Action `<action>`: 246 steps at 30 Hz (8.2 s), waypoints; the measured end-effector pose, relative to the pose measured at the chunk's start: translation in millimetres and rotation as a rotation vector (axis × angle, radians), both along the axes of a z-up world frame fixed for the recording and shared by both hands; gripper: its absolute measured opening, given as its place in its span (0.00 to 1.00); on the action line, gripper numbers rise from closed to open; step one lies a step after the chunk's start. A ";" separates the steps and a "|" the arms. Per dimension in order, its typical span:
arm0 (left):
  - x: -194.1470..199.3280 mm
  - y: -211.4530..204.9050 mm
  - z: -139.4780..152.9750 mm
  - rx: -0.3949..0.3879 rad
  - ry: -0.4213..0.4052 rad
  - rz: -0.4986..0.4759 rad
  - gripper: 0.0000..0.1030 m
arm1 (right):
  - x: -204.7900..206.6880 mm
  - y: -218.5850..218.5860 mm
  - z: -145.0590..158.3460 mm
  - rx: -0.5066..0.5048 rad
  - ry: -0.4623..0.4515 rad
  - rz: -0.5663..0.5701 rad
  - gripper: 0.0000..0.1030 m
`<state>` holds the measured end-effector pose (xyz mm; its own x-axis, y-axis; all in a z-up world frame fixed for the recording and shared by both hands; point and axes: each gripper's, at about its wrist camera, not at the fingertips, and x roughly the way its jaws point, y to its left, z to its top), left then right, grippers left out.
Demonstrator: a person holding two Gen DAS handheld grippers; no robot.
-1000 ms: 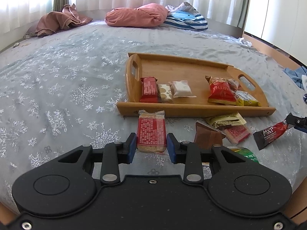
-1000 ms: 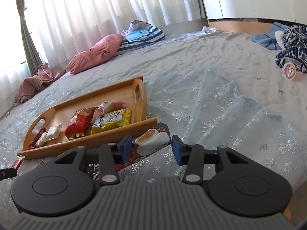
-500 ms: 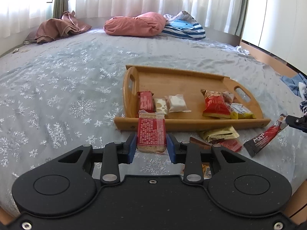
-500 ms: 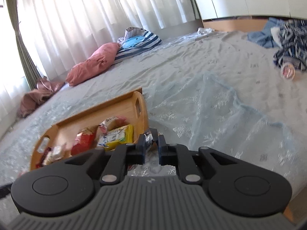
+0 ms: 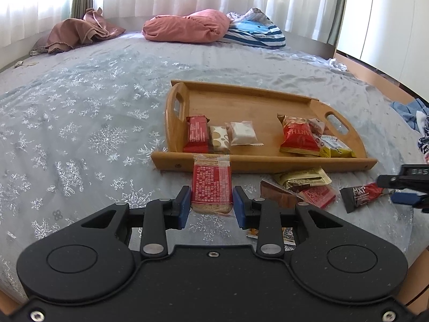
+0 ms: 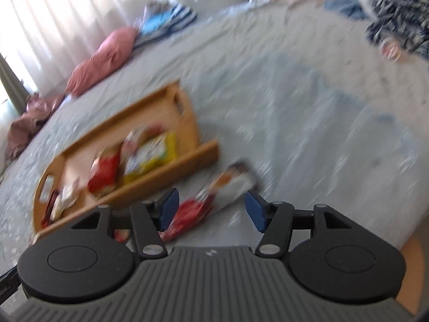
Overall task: Organize snacks
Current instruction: 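Grasp the red MXT bar with the right tool and lift it, then place the cracker pack on the tray with the left tool while the right tool places the MXT bar, then grasp the brown almond pack with the left tool while the right tool reaches for the green pea pack, then grasp the green wasabi pea pack with the right tool, then carry the almond pack and green pea pack toward the tray with both tools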
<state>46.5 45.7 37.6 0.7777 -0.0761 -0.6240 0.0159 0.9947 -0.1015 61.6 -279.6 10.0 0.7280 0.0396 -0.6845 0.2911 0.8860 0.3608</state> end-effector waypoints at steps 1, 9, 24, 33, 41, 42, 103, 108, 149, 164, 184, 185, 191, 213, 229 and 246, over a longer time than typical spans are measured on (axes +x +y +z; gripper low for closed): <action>-0.3 -0.1 -0.3 -0.001 0.001 -0.002 0.31 | 1.5 6.5 -2.5 0.003 0.017 0.003 0.69; -2.1 2.9 -1.3 -0.019 -0.002 -0.003 0.31 | 31.3 26.2 -13.6 -0.076 0.063 -0.106 0.65; 0.2 1.3 10.4 -0.018 -0.039 -0.015 0.31 | 4.1 23.6 4.6 -0.171 -0.139 0.141 0.35; 20.9 -6.1 33.1 -0.032 -0.078 -0.029 0.31 | 28.2 11.4 39.5 -0.153 -0.194 0.171 0.22; 57.4 -17.9 43.9 -0.077 -0.080 -0.054 0.31 | 81.8 7.5 65.2 -0.251 -0.171 0.256 0.22; 61.7 -21.5 43.3 -0.076 -0.079 -0.057 0.31 | 90.3 9.0 67.4 -0.281 -0.159 0.276 0.22; 125.3 -53.7 5.0 -0.018 0.018 -0.042 0.67 | 161.5 44.0 17.0 -0.285 -0.134 0.417 0.72; 104.7 -50.9 15.3 0.009 -0.007 -0.075 0.78 | 129.5 44.3 31.4 -0.309 -0.181 0.455 0.82; 33.6 -62.5 -26.9 0.057 0.129 -0.168 0.39 | -67.4 86.2 10.3 -0.440 -0.278 0.692 1.00; 21.2 -31.7 -0.9 0.027 0.088 -0.099 0.38 | -65.4 124.8 1.9 -0.410 -0.277 0.763 1.00; 9.9 -0.8 -3.5 0.003 0.085 -0.033 0.39 | -65.5 158.5 -15.5 -0.361 -0.273 0.648 0.90; 9.0 0.2 -4.3 0.002 0.086 -0.032 0.39 | -64.4 158.6 -16.7 -0.354 -0.264 0.644 0.89; 6.3 6.1 -9.2 -0.015 0.098 -0.017 0.39 | -60.4 159.2 -21.7 -0.329 -0.220 0.574 0.76; 7.4 5.1 -1.6 -0.011 0.076 0.002 0.39 | -62.3 154.2 1.4 -0.331 -0.242 0.535 0.46; 41.8 6.4 30.3 -0.016 0.018 -0.005 0.38 | -33.4 129.1 40.7 -0.293 -0.330 0.489 0.41; 147.8 -0.5 26.9 -0.049 0.072 0.005 0.38 | 109.7 112.0 59.0 -0.139 -0.321 0.414 0.39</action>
<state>194.3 45.3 64.5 0.7313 -0.1042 -0.6741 0.0020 0.9886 -0.1507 171.3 -167.6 69.0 0.8439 0.2926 -0.4497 -0.1983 0.9490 0.2453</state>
